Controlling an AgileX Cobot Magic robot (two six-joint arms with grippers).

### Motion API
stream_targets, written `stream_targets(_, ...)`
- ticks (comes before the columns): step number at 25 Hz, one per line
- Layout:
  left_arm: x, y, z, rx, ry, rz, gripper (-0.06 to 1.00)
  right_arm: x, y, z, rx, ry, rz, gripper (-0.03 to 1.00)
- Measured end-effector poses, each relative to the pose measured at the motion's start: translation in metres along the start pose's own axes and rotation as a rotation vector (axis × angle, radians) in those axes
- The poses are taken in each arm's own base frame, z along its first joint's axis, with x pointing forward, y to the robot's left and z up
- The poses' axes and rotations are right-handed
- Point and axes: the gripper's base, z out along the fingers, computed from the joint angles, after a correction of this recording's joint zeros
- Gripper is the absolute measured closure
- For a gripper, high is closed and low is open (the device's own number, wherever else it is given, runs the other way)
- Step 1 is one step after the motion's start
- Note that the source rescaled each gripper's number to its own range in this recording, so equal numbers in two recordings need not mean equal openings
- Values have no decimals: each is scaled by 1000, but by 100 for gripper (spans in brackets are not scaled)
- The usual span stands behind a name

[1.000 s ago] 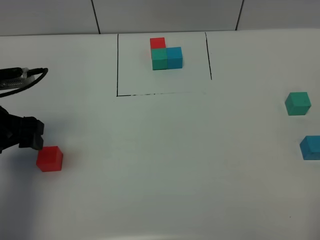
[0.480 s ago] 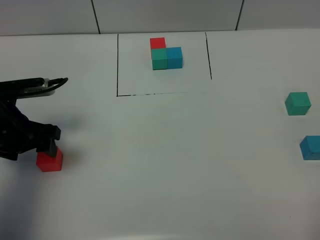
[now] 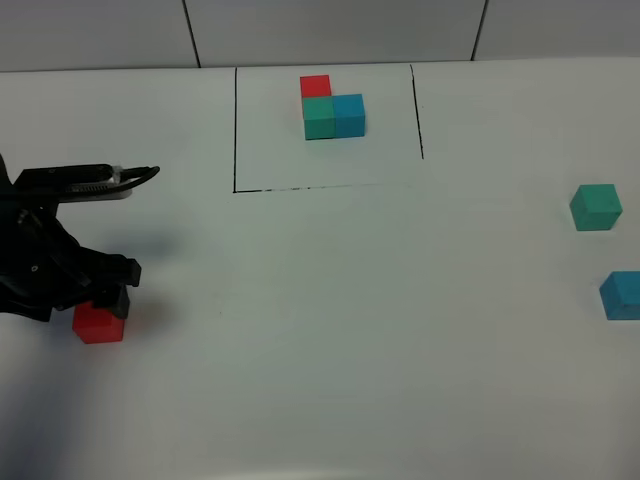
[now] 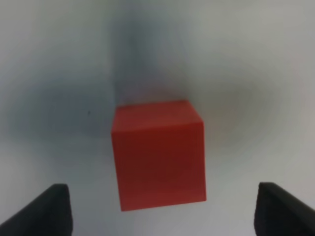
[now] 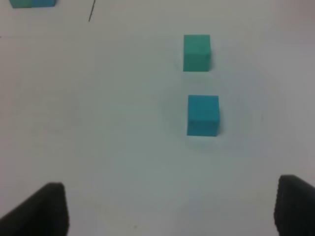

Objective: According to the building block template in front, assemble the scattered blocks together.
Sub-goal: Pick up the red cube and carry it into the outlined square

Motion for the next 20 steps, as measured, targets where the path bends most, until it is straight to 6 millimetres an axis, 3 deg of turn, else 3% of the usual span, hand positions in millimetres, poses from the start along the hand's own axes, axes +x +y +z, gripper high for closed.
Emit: stream_targets(20,-9,-1,24,-41,-20,-16,26,0,0,0,0,0,0,16)
